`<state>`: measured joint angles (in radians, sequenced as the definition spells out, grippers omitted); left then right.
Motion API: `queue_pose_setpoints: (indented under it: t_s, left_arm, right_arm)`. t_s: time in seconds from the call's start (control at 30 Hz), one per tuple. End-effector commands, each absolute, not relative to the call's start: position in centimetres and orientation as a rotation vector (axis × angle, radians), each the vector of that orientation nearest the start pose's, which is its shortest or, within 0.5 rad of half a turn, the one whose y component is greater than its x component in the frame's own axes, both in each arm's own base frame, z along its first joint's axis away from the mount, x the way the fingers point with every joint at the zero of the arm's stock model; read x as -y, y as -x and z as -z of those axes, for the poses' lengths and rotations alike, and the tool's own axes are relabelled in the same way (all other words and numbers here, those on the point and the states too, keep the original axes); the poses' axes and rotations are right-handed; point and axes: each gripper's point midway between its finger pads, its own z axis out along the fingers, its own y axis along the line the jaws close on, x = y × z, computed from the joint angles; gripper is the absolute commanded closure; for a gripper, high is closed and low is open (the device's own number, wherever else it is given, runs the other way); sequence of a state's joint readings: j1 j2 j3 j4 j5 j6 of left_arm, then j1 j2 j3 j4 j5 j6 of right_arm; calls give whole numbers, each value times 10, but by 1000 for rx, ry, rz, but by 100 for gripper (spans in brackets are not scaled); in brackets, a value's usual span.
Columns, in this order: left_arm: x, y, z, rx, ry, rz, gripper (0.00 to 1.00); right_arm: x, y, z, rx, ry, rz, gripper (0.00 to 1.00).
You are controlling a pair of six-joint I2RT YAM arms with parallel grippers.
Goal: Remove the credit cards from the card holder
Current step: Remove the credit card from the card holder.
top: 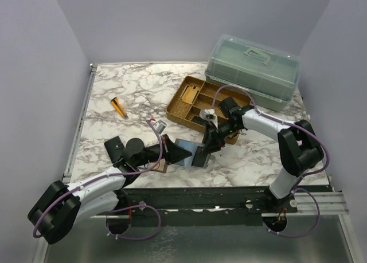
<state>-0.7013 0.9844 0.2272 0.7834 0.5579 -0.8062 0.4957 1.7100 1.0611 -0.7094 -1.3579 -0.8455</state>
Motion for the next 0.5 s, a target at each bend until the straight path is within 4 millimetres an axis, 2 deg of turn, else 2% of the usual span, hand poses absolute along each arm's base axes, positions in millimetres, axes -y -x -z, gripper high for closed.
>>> queue_pose_setpoints:
  t_s: [0.0,0.1,0.17,0.2,0.3,0.37,0.47]
  left_arm:
    - [275,-166,-176,-1766,-330,1477,100]
    - [268,-174,-163,-1827,-258,1407,100]
    - [261,-181,-154,-1878,-189,1348,95]
    - [257,-184,-150,-1906,-156,1313,91]
    - [240,-197,-135,-1998,-31,1164,68]
    - [228,-200,-132,-2031,16,1079,57]
    - [222,-197,-149,-1997,5,1068,44]
  right_arm:
    - [-287,-179,-137,-1602,1471,-1739,76]
    - [-286,-185,-124,-1695,1470,-1696,84]
    - [-286,-188,-118,-1754,1461,-1684,88]
    - [-286,-190,-115,-1785,1458,-1673,90]
    - [-286,-196,-100,-1919,1440,-1640,92]
    - [-286,-196,-87,-2002,1443,-1633,92]
    - [-288,-195,-70,-2097,1461,-1611,92]
